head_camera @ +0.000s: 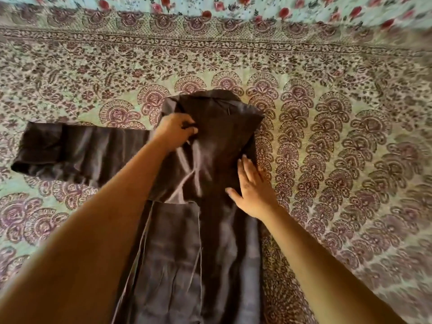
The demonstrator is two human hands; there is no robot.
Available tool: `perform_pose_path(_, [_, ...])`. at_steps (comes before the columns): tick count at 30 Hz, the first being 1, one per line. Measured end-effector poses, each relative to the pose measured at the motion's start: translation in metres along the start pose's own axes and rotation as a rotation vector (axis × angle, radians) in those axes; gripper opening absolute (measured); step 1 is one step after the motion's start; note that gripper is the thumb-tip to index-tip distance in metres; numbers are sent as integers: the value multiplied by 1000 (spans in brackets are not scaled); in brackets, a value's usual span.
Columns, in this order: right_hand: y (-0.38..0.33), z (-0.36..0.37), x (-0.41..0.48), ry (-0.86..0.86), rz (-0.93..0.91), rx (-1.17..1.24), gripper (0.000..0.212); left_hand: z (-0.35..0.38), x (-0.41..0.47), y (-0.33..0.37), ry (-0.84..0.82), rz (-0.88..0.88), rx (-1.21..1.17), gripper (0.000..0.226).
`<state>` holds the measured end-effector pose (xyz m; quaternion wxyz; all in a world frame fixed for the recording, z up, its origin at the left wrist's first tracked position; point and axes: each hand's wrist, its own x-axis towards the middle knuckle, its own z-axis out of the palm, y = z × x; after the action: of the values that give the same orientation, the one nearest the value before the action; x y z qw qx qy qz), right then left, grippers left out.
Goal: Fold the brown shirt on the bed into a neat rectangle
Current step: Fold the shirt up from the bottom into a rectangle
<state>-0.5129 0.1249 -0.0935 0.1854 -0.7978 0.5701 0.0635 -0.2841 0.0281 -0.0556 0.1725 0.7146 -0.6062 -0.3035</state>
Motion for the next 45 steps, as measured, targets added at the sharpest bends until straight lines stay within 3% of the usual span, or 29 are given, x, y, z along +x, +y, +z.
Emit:
perform_pose_path(3, [1,7,1,9,8,-16,78,-18,-6,-17,44,-85,51,21])
perform_pose_path(6, [-2,12,-1,144,24,22,75,-14,-15,-20,75,-147,125,24])
perform_pose_path(9, [2,9,4,326,-6,90,62,0,-13,-4,203,-53,136,24])
perform_pose_path(11, [8,0,14,440,-36,210,48,13,-5,12,173,52,91,29])
perform_pose_path(14, [21,-21,47,563,21,393,41,30,10,31,51,51,117,45])
perform_pose_path(17, [38,-47,87,473,38,539,60,38,24,41,15,-19,104,46])
perform_pose_path(19, [48,-64,110,333,-20,425,69,35,25,45,78,-19,46,35])
perform_pose_path(21, [49,-78,126,226,-29,278,62,29,21,43,181,-37,-46,29])
perform_pose_path(25, [54,-101,148,137,-52,60,27,29,9,34,239,-104,-77,28])
perform_pose_path(27, [58,-110,157,82,0,46,27,33,8,31,245,-109,-45,29])
perform_pose_path(33, [56,-97,168,294,114,22,19,45,10,29,359,-32,-46,32])
perform_pose_path(36, [48,-73,153,593,117,63,31,51,-8,34,415,87,48,26])
perform_pose_path(38, [43,-63,140,778,-88,98,26,57,-28,37,424,303,128,14])
perform_pose_path(39, [43,-60,135,788,-247,89,24,62,-38,36,372,456,156,13])
perform_pose_path(41, [47,-51,130,632,-520,13,25,78,-55,27,144,768,250,22])
perform_pose_path(42, [51,-46,127,495,-568,-32,33,85,-62,19,13,874,334,31])
perform_pose_path(45, [64,-33,119,159,-462,-153,62,96,-69,-2,-217,936,587,54])
